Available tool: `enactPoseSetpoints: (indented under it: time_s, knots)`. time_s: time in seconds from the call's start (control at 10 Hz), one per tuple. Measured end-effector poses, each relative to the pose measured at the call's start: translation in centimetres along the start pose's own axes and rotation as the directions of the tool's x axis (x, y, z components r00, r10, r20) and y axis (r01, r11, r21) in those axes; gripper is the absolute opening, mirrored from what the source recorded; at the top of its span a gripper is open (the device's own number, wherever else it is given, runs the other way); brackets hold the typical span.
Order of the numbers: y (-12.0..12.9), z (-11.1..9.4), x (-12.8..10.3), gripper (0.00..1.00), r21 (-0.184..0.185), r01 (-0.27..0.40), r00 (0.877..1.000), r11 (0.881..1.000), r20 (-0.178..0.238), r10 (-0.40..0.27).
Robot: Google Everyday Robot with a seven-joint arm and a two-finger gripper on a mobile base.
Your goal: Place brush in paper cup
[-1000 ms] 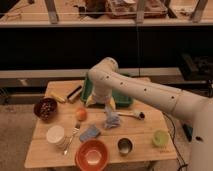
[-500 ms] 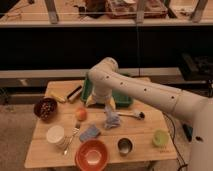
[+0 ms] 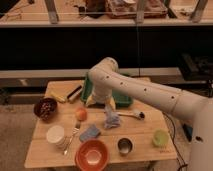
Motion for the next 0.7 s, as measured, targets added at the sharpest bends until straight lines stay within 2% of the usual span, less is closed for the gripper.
enactPoseSetpoints:
  time_s: [0.1,0.2,0.3,0.4,0.5,0.6,0.7]
  knots:
    - [0.3,-0.1,0.4,0.8,-0.003,-0.034,0.999,0.999,-0.008,0.034]
    - [1.1,-0.1,0.9,0.8,-0.007,-0.101,0.995,0.995,-0.026,0.101]
    - [2.6,-0.2,1.6,0.8,-0.008,-0.219,0.974,0.976,-0.053,0.219]
    - [4.5,-0.1,2.1,0.8,-0.005,-0.338,0.938,0.941,-0.078,0.337]
    - [6.3,0.1,2.6,0.8,-0.001,-0.427,0.9,0.904,-0.092,0.425]
    - [8.7,0.3,3.5,0.8,0.001,-0.546,0.833,0.838,-0.107,0.543]
    - [9.9,0.4,3.8,0.8,-0.001,-0.613,0.785,0.79,-0.107,0.61]
